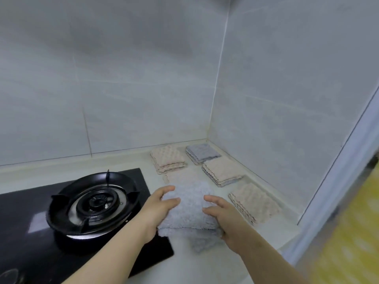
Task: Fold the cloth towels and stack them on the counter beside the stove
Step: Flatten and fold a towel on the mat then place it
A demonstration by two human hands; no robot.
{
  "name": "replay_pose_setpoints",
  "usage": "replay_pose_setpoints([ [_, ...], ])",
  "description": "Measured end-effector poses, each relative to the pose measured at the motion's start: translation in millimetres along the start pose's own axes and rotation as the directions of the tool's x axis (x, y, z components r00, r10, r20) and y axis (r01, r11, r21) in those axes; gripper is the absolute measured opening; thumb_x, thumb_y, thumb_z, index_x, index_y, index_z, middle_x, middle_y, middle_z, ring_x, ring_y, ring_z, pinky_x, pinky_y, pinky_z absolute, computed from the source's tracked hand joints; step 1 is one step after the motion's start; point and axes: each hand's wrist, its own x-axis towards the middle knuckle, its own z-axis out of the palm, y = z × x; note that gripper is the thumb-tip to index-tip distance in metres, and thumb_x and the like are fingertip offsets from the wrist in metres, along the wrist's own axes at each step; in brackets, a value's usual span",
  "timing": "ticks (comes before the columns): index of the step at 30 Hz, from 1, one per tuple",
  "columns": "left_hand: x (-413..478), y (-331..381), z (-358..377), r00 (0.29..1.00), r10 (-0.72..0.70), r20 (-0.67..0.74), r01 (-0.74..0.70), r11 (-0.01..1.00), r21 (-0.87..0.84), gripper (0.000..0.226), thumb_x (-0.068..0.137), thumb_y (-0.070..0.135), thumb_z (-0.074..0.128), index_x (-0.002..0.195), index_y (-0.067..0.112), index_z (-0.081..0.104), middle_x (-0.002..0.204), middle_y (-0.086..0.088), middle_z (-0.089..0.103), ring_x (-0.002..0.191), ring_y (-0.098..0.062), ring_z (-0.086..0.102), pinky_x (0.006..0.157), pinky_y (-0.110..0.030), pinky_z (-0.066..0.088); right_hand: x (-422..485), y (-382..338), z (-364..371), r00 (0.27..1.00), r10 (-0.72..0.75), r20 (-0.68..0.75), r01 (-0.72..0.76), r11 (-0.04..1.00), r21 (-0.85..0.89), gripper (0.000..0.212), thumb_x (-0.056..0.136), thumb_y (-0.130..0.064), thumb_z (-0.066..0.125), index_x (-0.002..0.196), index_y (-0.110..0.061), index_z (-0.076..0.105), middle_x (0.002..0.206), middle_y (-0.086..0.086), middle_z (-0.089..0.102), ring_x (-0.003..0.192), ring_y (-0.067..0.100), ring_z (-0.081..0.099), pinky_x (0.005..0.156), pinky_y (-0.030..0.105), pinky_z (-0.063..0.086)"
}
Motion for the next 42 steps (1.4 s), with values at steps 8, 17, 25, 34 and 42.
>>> replay_pose_setpoints([
  [8, 68.6, -1.0, 33.1, 0.993, -0.019, -0.12, 0.01, 0.997, -0.073, 0.034, 0.089, 0.002, 0.058, 0.116, 0.022, 0.056, 0.102, -0.006, 0.066, 0.083, -0.02, 0.067, 0.063, -0.028, 0.055, 86.0, -15.5, -29.8, 0.995, -0.009, 0.103, 0.023, 0.99, -0.139, 0.032, 0.087, -0.007, 0.061, 0.115, -0.024, 0.058, 0.111, -0.001, 0.05, 0.094, 0.016, 0.057, 0.087, 0.034, 0.049],
  [17, 165.0, 8.5, 29.2, 0.984, -0.061, -0.169, 0.048, 0.995, -0.083, 0.036, 0.09, -0.001, 0.054, 0.117, 0.023, 0.055, 0.111, -0.008, 0.064, 0.093, -0.026, 0.065, 0.067, -0.032, 0.055, 189.5, -36.1, -23.5, 0.99, 0.025, 0.138, 0.001, 0.983, -0.182, 0.03, 0.088, -0.006, 0.057, 0.103, -0.031, 0.055, 0.095, -0.004, 0.054, 0.088, 0.018, 0.061, 0.096, 0.043, 0.049],
  [25, 209.0, -1.6, 24.3, 0.963, -0.122, -0.241, 0.107, 0.991, -0.075, 0.039, 0.091, -0.002, 0.053, 0.122, 0.021, 0.052, 0.108, -0.006, 0.063, 0.087, -0.023, 0.066, 0.061, -0.027, 0.055, 248.2, -38.0, -19.5, 0.969, 0.108, 0.222, -0.043, 0.959, -0.28, 0.035, 0.091, -0.006, 0.055, 0.119, -0.027, 0.054, 0.125, 0.006, 0.051, 0.12, 0.032, 0.047, 0.102, 0.043, 0.04],
  [34, 220.1, -13.6, 35.8, 0.925, -0.123, -0.359, 0.138, 0.99, 0.014, 0.037, 0.091, -0.004, 0.052, 0.118, 0.021, 0.051, 0.101, 0.005, 0.058, 0.08, -0.016, 0.061, 0.056, -0.019, 0.053, 274.7, -30.9, -25.2, 0.942, 0.147, 0.301, -0.025, 0.926, -0.376, 0.036, 0.092, -0.006, 0.054, 0.121, -0.027, 0.053, 0.135, 0.014, 0.048, 0.119, 0.041, 0.048, 0.094, 0.046, 0.042],
  [42, 223.3, -26.4, 38.3, 0.92, -0.084, -0.382, 0.152, 0.977, 0.15, 0.036, 0.089, -0.002, 0.056, 0.119, 0.019, 0.051, 0.086, 0.014, 0.05, 0.062, -0.005, 0.055, 0.046, -0.01, 0.043, 289.6, -19.9, -30.5, 0.926, 0.168, 0.339, -0.015, 0.912, -0.411, 0.029, 0.086, -0.002, 0.054, 0.105, -0.024, 0.055, 0.067, 0.0, 0.041, 0.054, 0.013, 0.033, 0.049, 0.025, 0.027],
])
